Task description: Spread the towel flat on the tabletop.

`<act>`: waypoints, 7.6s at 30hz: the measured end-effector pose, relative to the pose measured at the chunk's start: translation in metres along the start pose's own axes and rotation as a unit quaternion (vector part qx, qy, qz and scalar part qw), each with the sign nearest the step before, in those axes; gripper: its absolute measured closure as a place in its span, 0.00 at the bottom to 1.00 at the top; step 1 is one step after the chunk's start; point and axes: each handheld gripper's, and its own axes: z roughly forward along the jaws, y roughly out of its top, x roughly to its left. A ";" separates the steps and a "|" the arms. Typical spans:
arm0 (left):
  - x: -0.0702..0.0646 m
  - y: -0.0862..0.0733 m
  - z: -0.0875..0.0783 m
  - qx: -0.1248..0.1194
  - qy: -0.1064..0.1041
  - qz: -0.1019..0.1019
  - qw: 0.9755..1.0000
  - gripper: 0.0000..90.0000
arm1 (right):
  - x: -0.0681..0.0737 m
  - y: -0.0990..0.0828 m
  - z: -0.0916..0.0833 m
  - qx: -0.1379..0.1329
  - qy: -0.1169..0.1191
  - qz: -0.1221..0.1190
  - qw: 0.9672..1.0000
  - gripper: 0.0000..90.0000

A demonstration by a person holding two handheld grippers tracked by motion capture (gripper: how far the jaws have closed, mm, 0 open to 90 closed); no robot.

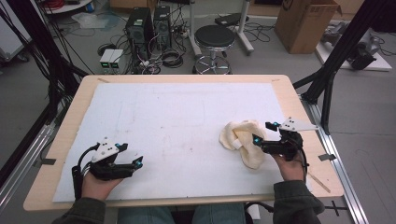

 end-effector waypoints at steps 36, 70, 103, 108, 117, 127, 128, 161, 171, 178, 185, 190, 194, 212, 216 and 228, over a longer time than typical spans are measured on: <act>-0.002 0.001 0.002 -0.005 0.000 0.003 1.000 0.28 | -0.007 -0.034 0.050 0.135 0.007 -0.011 0.991 0.88; 0.001 0.001 -0.002 -0.014 0.004 -0.004 1.000 0.28 | 0.025 0.055 0.040 0.062 0.076 -0.008 0.995 0.95; 0.000 0.002 0.002 -0.012 -0.007 0.003 1.000 0.28 | 0.103 0.112 0.172 0.111 0.121 -0.011 0.986 0.94; -0.001 0.003 0.005 -0.010 -0.010 0.005 1.000 0.28 | 0.100 0.101 0.190 0.136 0.107 -0.008 0.985 0.94; -0.006 0.005 0.009 -0.007 -0.018 0.011 1.000 0.28 | 0.103 0.086 0.199 0.144 0.122 -0.011 0.982 0.82; -0.014 0.014 0.018 -0.024 -0.030 0.000 0.999 0.28 | 0.095 0.093 0.165 0.093 0.136 -0.011 0.986 0.57; -0.015 0.015 0.019 -0.025 -0.030 0.000 0.999 0.28 | 0.094 0.093 0.159 0.084 0.135 -0.014 0.987 0.56; -0.021 0.035 0.124 0.063 -0.007 -0.042 0.997 0.91 | 0.119 0.021 0.147 0.134 0.196 -0.067 0.969 0.71; -0.006 0.054 0.095 0.058 -0.037 0.003 0.998 0.96 | 0.119 0.016 0.151 0.153 0.199 -0.077 0.965 0.99; 0.014 0.073 0.064 0.062 -0.043 0.037 0.996 0.96 | 0.109 0.020 0.138 0.146 0.190 -0.072 0.968 1.00; 0.038 0.075 0.044 0.075 -0.040 0.036 0.996 0.96 | 0.100 0.023 0.125 0.138 0.187 -0.072 0.970 0.99; 0.054 0.056 0.050 0.129 -0.018 0.030 0.991 0.96 | 0.106 0.022 0.130 0.135 0.217 -0.069 0.964 0.80; 0.066 0.045 0.053 0.132 0.012 -0.008 0.991 0.87 | 0.113 0.020 0.137 0.146 0.209 -0.088 0.963 0.76; 0.059 0.028 0.054 0.113 -0.016 -0.021 0.993 0.59 | 0.080 0.014 0.158 0.154 0.100 -0.035 0.982 0.75; 0.060 0.021 0.060 0.123 -0.030 -0.023 0.992 0.76 | 0.082 0.016 0.163 0.158 0.099 -0.046 0.981 0.96; 0.079 0.043 0.078 0.089 0.017 -0.049 0.995 0.93 | 0.042 0.054 0.167 0.169 0.022 -0.058 0.984 0.99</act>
